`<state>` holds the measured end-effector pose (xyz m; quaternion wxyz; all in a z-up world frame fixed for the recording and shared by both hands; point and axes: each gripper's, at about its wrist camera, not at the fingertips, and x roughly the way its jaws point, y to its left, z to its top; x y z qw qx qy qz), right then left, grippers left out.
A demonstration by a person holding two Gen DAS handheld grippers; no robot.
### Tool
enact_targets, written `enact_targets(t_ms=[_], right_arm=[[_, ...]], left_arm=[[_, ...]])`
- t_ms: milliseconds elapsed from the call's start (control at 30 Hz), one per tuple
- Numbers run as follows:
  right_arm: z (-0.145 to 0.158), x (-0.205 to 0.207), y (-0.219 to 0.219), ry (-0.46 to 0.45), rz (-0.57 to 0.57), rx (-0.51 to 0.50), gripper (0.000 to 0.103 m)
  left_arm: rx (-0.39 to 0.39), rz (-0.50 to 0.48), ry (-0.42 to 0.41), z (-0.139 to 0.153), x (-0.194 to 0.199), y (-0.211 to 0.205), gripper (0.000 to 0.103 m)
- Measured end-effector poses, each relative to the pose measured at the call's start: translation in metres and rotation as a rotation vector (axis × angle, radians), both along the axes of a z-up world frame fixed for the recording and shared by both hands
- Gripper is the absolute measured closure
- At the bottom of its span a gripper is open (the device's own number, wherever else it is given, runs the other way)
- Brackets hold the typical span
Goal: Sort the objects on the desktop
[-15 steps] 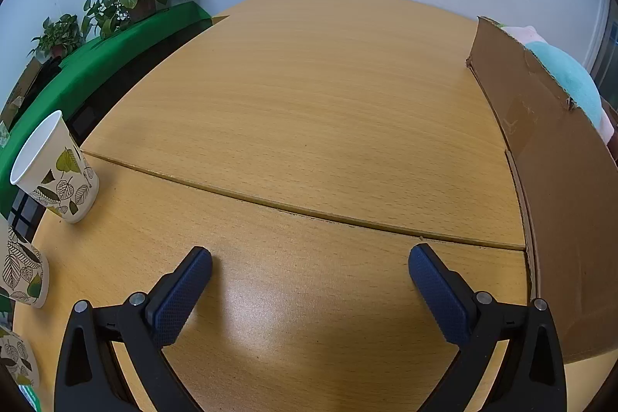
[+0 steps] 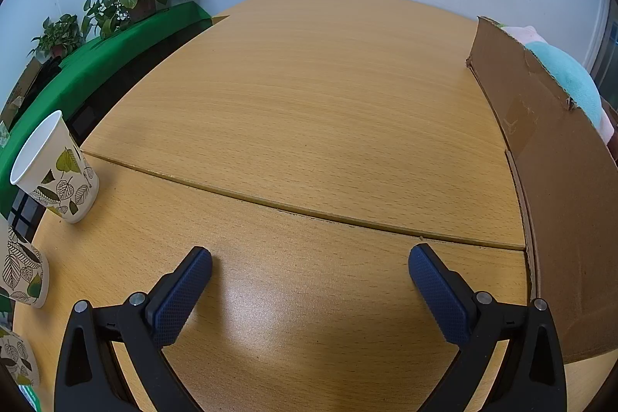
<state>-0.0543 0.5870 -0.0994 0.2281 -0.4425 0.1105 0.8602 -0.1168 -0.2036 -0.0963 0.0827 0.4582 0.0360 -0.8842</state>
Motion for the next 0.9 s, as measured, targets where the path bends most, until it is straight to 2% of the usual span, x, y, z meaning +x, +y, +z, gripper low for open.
enact_targets(t_ms=[900], right_arm=[[0.0000,0.0027,0.0009,0.002,0.000,-0.001,0.000]], left_arm=[[0.001,-0.001,0.001,0.0015,-0.0006,-0.0005,0.000]])
